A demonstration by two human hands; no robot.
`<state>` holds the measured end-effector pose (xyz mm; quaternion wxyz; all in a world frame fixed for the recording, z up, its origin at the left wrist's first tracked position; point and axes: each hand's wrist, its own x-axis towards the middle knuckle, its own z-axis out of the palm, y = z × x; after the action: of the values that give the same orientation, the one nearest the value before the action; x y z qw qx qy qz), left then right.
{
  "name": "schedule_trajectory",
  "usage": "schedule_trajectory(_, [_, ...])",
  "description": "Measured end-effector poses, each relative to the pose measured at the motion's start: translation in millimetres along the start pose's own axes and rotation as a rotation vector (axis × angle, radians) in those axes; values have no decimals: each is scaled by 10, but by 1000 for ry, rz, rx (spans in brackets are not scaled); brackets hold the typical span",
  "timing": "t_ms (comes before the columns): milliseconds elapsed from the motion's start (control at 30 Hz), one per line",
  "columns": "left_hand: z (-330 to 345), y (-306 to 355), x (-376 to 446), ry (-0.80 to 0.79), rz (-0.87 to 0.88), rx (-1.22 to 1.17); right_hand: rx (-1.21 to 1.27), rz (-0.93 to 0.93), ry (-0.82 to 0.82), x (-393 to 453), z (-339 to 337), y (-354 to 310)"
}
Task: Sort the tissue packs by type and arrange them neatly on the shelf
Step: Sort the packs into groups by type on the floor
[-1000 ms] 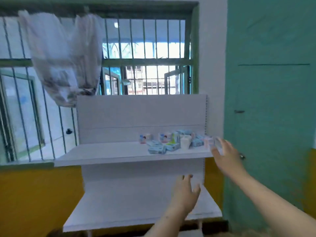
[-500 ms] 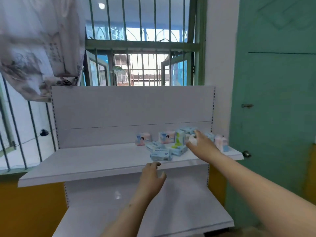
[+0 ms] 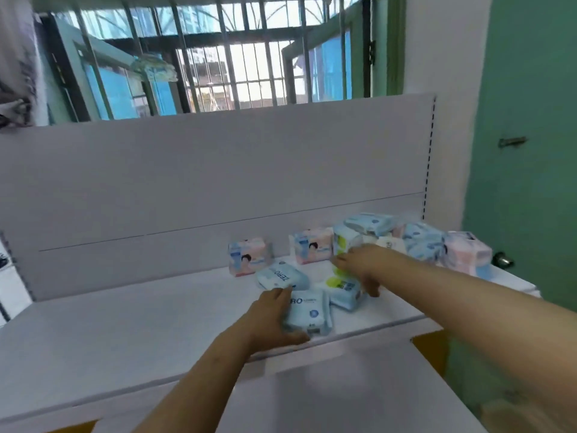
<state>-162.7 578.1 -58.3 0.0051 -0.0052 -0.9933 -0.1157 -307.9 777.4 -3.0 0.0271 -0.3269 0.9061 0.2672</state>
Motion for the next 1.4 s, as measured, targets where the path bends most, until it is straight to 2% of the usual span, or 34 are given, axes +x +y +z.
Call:
schedule_trajectory(133, [24,-194,415,-82,55,164,-45,-156,-31,385,53,-43])
schedule_trajectory(233, [-49,-303,565,-167,132,235,-63,-200,11,521,74,-56])
schedule_trajectory(333, [-279,-474,627,-61,269,224,109,-108,167,403,-31,-1])
schedule_trajectory(400, [-462,-631,659,28,336,61,274,-25,267,209,-200,68])
schedule_trajectory(500, [-655,-788,763,79,363,-249,619,103,350,-143,-460,232])
schedule_trajectory(567, [-710,-760,892,133,375,-331,774,180,378,-391,-612,333])
schedule_trajectory(633, [-705,-600,1019,194,422,-393,869,266,409,-657,-699,344])
schedule_trajectory(733, [-652,-138,1076,244,532,-466,871,414,503,-1018,-698,173])
schedule_trajectory(833, [-546,446,986,148,620,-518,821,635,515,-1361,-563,-72])
schedule_trajectory(933, [-411,1017,860,20,733,-547,653,855,457,-1843,-379,-261])
schedule_trajectory(1033, [-187,1504,591,-166,809,-655,593,966,367,-2484,-229,-449])
schedule_trajectory(1200, [115,2210,-151,-318,958,-788,843,1152,290,-3582,14,-796])
schedule_trajectory(1333, [204,2872,-907,-459,1028,-763,1007,1224,253,-4522,230,-1047])
schedule_trajectory(1400, [311,3204,-1226,-556,1096,-766,1177,1243,286,-4983,319,-1184])
